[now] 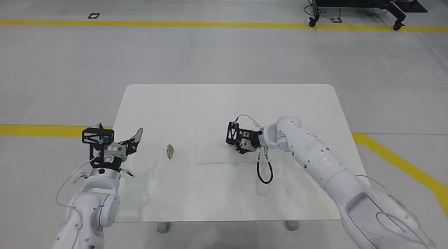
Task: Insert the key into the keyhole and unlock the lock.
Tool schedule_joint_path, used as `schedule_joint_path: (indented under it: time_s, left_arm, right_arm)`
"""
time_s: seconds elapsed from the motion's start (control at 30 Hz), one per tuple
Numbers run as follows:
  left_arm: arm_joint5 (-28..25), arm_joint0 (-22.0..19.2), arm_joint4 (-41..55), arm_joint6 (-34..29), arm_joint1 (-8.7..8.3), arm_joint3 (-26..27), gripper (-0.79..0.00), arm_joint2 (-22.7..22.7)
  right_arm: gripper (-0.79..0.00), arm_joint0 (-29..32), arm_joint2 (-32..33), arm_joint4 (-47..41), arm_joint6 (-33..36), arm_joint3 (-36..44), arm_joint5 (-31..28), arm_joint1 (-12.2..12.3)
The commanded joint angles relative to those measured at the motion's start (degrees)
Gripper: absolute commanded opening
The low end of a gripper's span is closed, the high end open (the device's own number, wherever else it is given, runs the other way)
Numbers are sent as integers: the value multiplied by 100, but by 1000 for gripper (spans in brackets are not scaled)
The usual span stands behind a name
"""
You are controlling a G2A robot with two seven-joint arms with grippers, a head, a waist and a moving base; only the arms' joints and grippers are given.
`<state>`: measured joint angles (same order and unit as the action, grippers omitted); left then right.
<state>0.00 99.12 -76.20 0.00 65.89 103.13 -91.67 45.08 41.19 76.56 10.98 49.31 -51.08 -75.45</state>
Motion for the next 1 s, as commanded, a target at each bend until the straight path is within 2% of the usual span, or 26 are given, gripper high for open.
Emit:
schedule_joint_path:
  time_s: [0.0,0.37,0.53,0.63,0.83,0.97]
  left_arm:
    - [0,0,0,0,0,0,0,0]
    - [0,0,0,0,0,0,0,0]
    - [0,0,0,0,0,0,0,0]
    - [0,0,0,0,0,0,0,0]
    - [0,0,0,0,0,0,0,0]
    - [0,0,0,0,0,0,0,0]
  right_arm:
    - [-785,56,11,139,-60,137,102,27]
    - [-785,891,521,906,-195,1619,449,428]
    - [-785,1512,963,1315,-693,2513,529,682]
    - [-785,1963,1280,1534,-1299,2990,842,819]
    - [-785,3234,2222,1445,-3416,3808,1471,1098]
    - [-785,3946,2752,1507,-4376,4207,1479,1253]
